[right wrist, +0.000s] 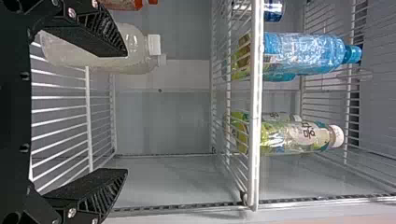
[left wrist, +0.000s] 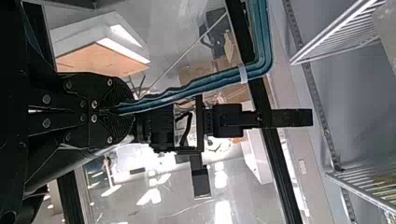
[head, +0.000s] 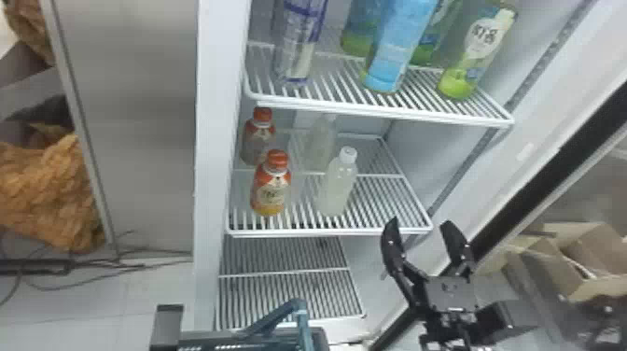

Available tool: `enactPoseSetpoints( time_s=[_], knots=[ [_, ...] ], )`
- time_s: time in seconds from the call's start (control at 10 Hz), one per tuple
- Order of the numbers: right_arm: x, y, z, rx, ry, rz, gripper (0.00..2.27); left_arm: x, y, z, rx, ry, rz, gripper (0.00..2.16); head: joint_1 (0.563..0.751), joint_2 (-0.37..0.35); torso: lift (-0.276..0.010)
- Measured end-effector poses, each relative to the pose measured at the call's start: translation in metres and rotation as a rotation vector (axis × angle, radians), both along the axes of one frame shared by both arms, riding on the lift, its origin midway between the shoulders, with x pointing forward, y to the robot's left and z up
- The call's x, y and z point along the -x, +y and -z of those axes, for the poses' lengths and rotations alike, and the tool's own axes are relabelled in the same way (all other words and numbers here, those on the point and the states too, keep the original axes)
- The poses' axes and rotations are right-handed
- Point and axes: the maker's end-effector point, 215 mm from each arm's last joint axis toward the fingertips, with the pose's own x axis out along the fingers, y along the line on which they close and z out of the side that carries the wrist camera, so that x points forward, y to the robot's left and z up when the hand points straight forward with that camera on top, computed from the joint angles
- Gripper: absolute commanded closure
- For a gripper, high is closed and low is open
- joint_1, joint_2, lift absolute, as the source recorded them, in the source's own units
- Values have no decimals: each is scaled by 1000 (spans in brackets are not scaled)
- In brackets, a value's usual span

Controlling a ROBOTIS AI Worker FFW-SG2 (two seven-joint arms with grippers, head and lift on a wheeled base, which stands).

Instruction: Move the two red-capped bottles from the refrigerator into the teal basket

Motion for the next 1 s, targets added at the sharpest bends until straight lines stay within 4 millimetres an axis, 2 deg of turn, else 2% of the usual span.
enactPoseSetpoints(
  time_s=[1.0],
  knots=[
    [-3, -1, 7, -17, 25, 1, 139, -1, 0, -1, 1, -2, -1, 1134, 695, -350, -228]
  ],
)
